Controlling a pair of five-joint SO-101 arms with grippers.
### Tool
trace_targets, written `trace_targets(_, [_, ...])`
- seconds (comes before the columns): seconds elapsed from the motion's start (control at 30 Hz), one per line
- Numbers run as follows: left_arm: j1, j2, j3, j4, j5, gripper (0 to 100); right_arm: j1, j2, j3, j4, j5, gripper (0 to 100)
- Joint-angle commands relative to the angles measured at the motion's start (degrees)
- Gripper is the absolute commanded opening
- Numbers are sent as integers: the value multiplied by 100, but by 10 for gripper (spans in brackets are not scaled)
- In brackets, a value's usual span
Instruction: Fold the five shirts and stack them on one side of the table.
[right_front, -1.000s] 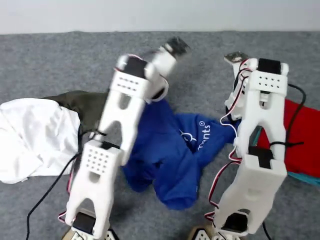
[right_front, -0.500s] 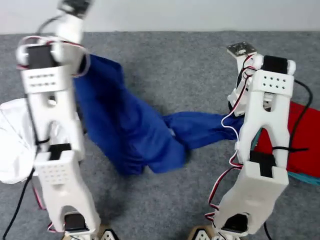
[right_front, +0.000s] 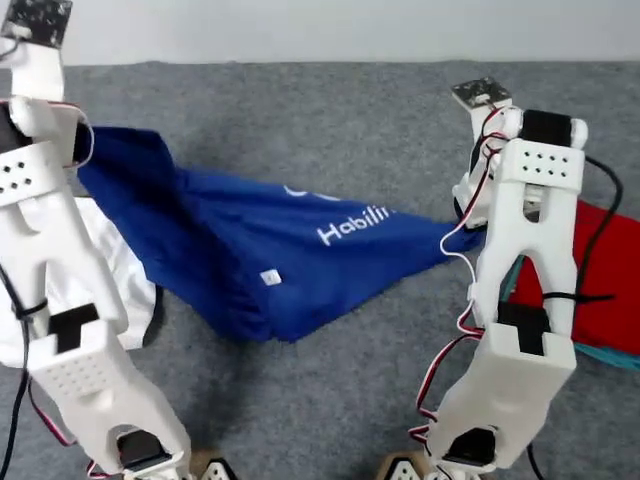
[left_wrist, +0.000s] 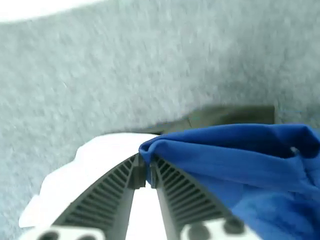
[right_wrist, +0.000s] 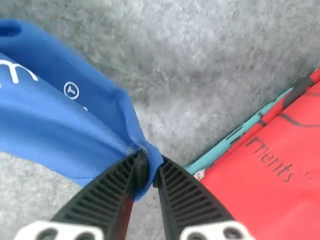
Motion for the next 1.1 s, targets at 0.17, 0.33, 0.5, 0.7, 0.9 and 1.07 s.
trace_targets(0.17, [62,-1389,831,97,-9,14,-4,-514,-1266,330,-35,10])
trace_targets(0.33, [70,-1618,954,97,-9,14,-180,-505,-1389,347,-53,24])
trace_targets(0.5, [70,-1459,1341,97,-9,14,-171,-857,-1477,365,-273,208])
trace_targets(0.7, [62,-1204,1534,88,-9,14,-673,-1895,-1090,365,-264,230])
trace_targets(0.9, [62,-976,1508,88,-9,14,-1789,-2905,1090,365,-299,230])
trace_targets(1.07, [62,-958,1525,35,0,14,-3108,-3503,2848,356,-791,232])
